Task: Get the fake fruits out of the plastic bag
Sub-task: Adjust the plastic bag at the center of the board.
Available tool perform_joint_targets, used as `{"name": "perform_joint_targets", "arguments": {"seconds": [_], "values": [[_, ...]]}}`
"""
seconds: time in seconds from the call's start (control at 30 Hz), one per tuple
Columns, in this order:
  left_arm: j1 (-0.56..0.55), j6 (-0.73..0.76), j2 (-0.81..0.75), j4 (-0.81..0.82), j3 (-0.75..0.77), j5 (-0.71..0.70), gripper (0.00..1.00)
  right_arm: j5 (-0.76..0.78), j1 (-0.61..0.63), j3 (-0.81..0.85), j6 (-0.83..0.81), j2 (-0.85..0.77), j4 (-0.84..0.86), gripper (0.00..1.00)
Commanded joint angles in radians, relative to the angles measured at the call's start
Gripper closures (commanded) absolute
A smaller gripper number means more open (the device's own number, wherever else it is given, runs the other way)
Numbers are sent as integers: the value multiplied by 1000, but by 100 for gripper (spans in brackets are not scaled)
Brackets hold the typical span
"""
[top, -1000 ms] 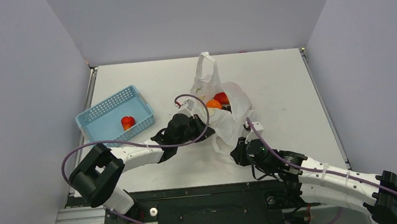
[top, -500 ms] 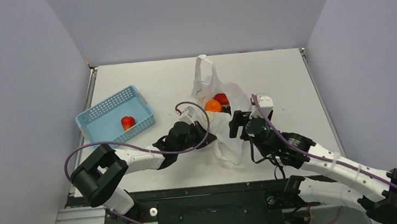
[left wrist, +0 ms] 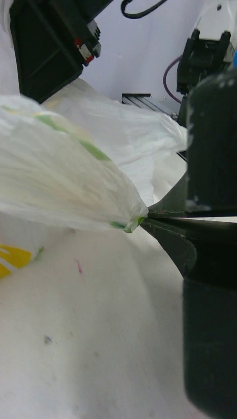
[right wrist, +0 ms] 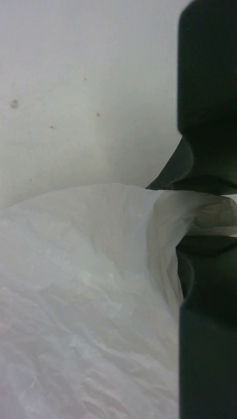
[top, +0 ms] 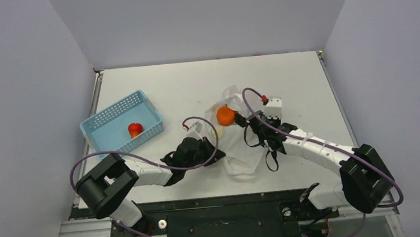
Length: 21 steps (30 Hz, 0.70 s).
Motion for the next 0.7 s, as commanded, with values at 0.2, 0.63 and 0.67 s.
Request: {"name": "perform_joint_targets", "arguments": {"seconds": [0.2, 0.63, 0.67], "values": [[-12, -35, -22, 94, -200, 14, 100, -321, -70, -203, 4, -83, 263, 84], [-69, 195, -435, -340, -59, -112, 59, -403, -69, -178, -43, -208, 203, 91], [-69, 196, -489, -368, -66, -121, 58, -404, -70, -179, -44, -211, 202, 91]]}}
